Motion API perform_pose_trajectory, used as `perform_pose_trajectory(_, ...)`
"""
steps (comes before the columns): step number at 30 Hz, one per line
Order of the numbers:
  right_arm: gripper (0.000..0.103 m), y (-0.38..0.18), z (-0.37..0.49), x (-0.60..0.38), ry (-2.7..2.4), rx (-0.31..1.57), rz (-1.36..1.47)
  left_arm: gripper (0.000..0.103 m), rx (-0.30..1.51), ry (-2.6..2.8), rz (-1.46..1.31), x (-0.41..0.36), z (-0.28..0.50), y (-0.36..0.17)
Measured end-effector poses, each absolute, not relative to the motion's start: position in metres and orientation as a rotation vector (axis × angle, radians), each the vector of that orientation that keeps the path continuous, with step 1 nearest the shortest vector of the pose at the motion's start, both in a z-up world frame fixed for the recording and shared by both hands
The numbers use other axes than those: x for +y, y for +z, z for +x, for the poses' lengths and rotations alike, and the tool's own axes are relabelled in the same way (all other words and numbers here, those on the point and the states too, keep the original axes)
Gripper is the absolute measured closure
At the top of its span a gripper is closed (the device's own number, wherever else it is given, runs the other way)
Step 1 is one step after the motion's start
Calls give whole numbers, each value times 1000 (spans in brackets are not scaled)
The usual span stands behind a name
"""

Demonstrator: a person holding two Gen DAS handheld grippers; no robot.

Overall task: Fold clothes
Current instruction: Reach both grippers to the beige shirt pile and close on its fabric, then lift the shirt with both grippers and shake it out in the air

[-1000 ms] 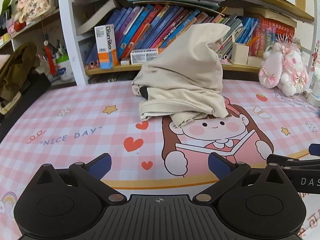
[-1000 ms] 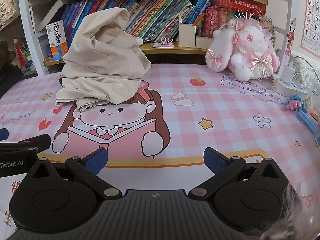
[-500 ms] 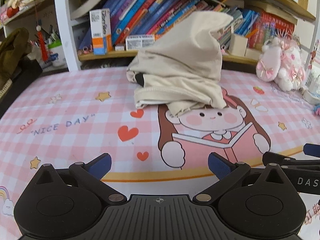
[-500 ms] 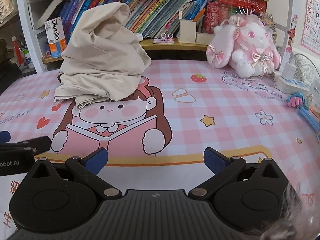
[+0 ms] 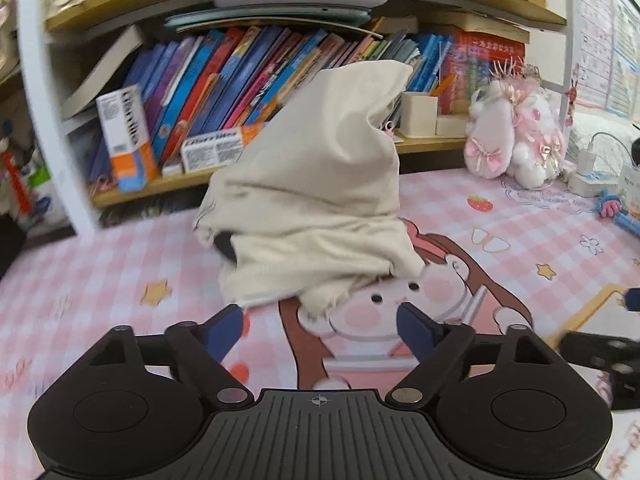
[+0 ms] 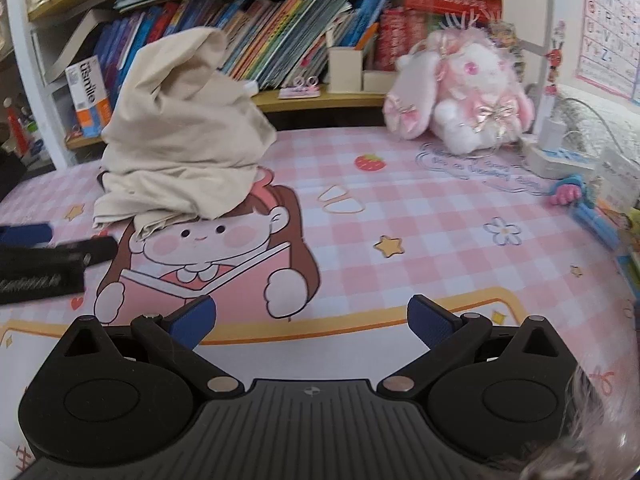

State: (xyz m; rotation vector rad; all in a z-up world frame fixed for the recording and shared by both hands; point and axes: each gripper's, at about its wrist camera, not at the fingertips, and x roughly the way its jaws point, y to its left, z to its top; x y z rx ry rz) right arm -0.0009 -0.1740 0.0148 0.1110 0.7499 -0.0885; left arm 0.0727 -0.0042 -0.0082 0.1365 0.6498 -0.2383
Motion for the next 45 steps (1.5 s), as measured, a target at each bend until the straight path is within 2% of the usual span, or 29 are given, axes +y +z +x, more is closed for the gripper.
perform_pose_trajectory(5,0,17,-10,-176,-112,762,97,25,612,-227,263,-8,102,-24)
perform_pose_trajectory(8,0,17,-18,-175,-127,772,71,32,604,-237,371,-12,116,-37)
perform_pose_trajectory(11,0,17,-25,-174,-134,777,39,48,584,-257,452,-15,125,-49)
perform_pose_trajectory(12,0,17,-27,-173,-133,777,26,70,579,-268,438,-14,126,-48)
perform_pose_trajectory(13,0,17,-29,-172,-131,778,11,88,591,-277,407,-13,127,-44)
perform_pose_trajectory(16,2,19,-32,-164,-75,766,-52,97,567,-318,290,-3,119,-25)
perform_pose_trajectory(23,2,39,-18,-127,166,610,-288,98,442,-435,74,22,55,41)
perform_pose_trajectory(28,3,48,-9,-103,319,478,-445,98,376,-439,42,23,-2,71)
perform_pose_trajectory(29,8,47,-9,-100,347,459,-478,98,370,-426,40,23,-10,73)
perform_pose_trajectory(30,18,47,-9,-97,375,441,-513,98,364,-407,41,21,-19,76)
perform_pose_trajectory(31,24,47,-11,-96,399,426,-551,98,359,-383,40,20,-27,78)
perform_pose_trajectory(32,38,46,-12,-95,423,410,-590,98,357,-347,37,21,-34,80)
perform_pose_trajectory(33,62,46,-14,-95,451,397,-621,97,358,-309,34,21,-39,82)
perform_pose_trajectory(34,93,51,-16,-100,502,400,-617,97,370,-263,28,23,-43,81)
perform_pose_trajectory(36,98,61,-21,-110,601,402,-603,95,402,-197,8,25,-49,77)
perform_pose_trajectory(37,99,72,-23,-117,644,394,-574,88,418,-173,-3,26,-52,74)
perform_pose_trajectory(39,100,94,-28,-131,730,377,-517,87,441,-145,-28,24,-62,66)
perform_pose_trajectory(41,100,119,-28,-141,780,347,-478,73,445,-145,-40,16,-72,56)
perform_pose_trajectory(43,100,146,-26,-146,803,307,-454,52,452,-123,-13,1,-82,45)
perform_pose_trajectory(45,100,169,-26,-147,814,251,-451,48,470,-114,24,-15,-88,35)
